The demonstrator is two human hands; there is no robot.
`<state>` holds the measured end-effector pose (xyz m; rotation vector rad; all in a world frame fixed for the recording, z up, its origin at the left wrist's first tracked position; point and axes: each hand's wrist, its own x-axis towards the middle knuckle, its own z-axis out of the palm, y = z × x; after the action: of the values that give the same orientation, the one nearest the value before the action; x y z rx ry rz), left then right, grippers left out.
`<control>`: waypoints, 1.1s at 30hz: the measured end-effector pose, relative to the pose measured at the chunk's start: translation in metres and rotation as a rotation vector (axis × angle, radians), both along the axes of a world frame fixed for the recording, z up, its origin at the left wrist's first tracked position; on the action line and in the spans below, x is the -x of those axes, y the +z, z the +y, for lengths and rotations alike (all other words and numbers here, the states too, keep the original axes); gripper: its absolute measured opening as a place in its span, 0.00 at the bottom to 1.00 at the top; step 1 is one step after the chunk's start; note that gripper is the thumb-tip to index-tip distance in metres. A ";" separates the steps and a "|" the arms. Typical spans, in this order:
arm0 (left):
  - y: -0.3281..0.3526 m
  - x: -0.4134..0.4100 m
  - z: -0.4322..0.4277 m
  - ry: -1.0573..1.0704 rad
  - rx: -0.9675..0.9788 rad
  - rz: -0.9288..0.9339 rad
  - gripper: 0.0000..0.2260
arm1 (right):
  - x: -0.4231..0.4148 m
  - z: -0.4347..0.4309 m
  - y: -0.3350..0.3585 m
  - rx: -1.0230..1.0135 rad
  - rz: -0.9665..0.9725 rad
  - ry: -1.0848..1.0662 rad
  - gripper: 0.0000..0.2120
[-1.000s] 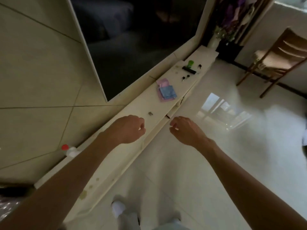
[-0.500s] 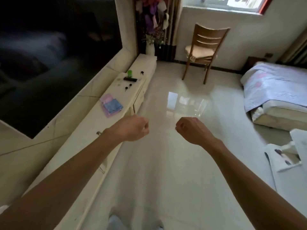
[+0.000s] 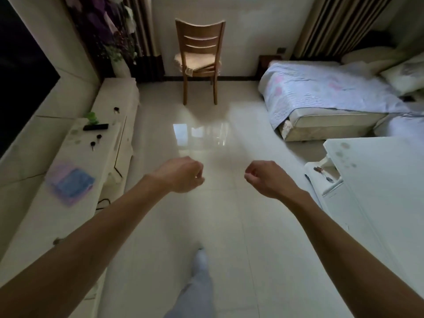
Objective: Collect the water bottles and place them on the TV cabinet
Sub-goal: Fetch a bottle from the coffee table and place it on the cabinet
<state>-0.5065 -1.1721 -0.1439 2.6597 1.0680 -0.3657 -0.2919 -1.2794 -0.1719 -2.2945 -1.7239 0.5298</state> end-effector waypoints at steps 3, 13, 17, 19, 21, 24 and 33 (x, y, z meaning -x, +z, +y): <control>-0.007 -0.043 0.046 -0.068 -0.011 -0.015 0.12 | -0.036 0.031 -0.001 0.019 -0.036 -0.066 0.11; 0.004 -0.184 0.160 -0.317 0.001 -0.022 0.13 | -0.146 0.105 0.017 0.046 -0.068 -0.327 0.10; 0.003 -0.241 0.183 -0.415 -0.023 -0.008 0.14 | -0.189 0.111 0.013 0.059 -0.052 -0.422 0.10; 0.000 -0.269 0.194 -0.447 -0.037 -0.005 0.14 | -0.213 0.116 0.010 0.057 -0.041 -0.447 0.10; -0.005 -0.297 0.203 -0.466 -0.036 0.002 0.14 | -0.238 0.121 0.004 0.061 -0.035 -0.464 0.10; -0.013 -0.340 0.217 -0.482 -0.053 0.038 0.14 | -0.282 0.133 -0.005 0.078 -0.033 -0.480 0.11; -0.001 -0.490 0.265 -0.437 -0.097 0.126 0.15 | -0.441 0.178 -0.011 0.138 -0.041 -0.435 0.12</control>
<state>-0.0165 -0.9072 -0.1452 2.9821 0.5340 -0.5825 0.1492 -1.1012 -0.1828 -2.6847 -1.1751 0.5259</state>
